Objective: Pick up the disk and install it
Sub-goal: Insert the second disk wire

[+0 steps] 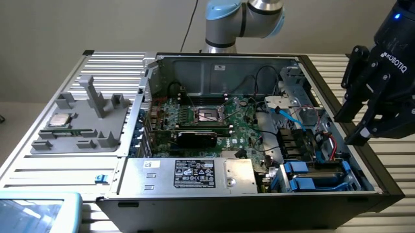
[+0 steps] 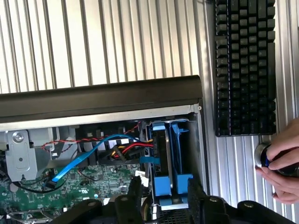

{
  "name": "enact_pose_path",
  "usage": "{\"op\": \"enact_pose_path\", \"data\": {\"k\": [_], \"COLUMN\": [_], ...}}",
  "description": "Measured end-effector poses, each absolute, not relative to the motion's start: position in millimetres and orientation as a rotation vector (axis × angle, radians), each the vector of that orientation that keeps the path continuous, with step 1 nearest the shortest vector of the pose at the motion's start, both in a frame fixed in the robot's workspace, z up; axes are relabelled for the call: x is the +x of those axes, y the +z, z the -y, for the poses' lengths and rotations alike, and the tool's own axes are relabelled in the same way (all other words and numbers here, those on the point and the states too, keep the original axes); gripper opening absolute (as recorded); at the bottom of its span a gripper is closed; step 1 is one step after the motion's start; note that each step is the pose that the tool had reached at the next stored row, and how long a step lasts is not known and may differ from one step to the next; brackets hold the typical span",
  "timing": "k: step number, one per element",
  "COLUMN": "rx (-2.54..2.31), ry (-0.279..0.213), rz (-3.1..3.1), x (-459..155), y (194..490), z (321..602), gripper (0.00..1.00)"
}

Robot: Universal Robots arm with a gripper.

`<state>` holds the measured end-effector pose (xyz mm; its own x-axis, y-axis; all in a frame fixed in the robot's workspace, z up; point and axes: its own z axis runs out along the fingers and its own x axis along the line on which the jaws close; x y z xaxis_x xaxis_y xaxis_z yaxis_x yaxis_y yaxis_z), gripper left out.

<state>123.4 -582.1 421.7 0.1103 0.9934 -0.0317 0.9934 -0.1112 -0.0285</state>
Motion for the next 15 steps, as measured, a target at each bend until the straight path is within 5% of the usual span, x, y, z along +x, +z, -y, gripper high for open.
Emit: {"op": "enact_pose_path", "data": {"k": [10,15], "rx": [-2.341,-2.302], "ry": [0.067,0.068], "rz": [2.094,2.137], "x": [123.4,123.4], "y": [421.7,421.0], "z": [582.1,582.1], "gripper": [0.11,0.11]}}
